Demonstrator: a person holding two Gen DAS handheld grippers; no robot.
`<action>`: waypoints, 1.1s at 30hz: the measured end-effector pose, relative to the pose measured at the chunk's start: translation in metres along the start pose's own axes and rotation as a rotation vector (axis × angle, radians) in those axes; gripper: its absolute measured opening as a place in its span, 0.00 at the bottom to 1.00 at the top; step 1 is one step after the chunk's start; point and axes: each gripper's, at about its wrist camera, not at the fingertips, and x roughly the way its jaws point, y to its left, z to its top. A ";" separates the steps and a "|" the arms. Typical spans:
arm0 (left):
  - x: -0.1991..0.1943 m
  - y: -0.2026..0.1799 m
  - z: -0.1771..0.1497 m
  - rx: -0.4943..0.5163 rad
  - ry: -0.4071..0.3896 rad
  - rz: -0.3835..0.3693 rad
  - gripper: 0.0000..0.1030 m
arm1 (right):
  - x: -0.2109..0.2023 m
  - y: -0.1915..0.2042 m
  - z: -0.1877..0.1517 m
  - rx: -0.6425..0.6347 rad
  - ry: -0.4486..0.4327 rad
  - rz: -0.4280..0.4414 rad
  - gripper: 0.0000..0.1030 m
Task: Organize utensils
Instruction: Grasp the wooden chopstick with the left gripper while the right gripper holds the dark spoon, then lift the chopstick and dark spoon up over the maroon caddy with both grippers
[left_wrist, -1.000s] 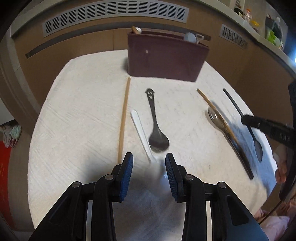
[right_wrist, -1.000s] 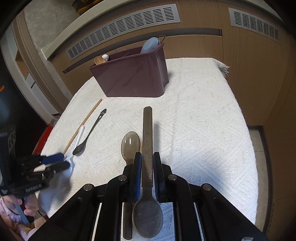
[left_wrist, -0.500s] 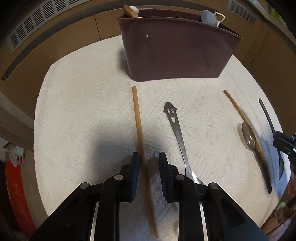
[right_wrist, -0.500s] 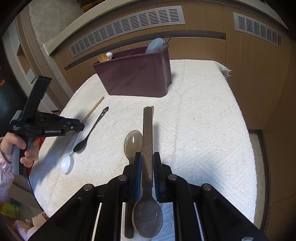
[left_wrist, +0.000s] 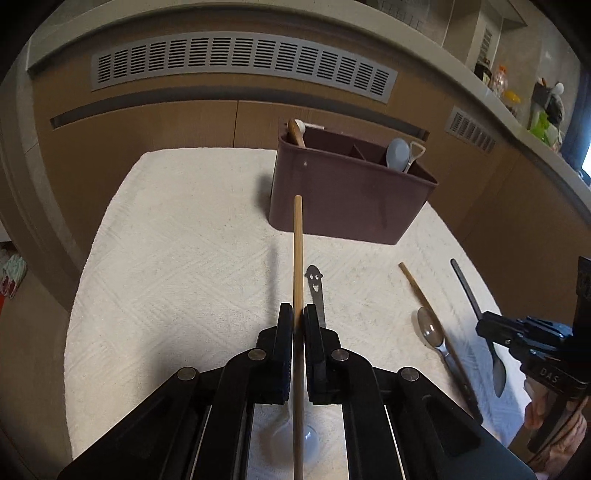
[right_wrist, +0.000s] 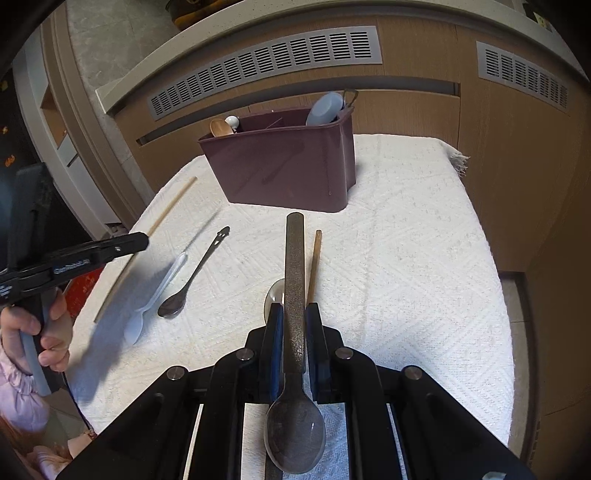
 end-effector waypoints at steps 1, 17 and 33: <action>-0.008 0.001 -0.001 -0.009 -0.015 -0.004 0.06 | -0.001 0.002 0.001 -0.005 -0.002 0.001 0.10; -0.120 -0.055 0.125 0.098 -0.611 -0.165 0.06 | -0.111 0.037 0.119 -0.103 -0.527 -0.011 0.10; 0.009 -0.029 0.187 0.024 -0.569 -0.112 0.06 | -0.019 0.019 0.198 -0.087 -0.523 -0.004 0.10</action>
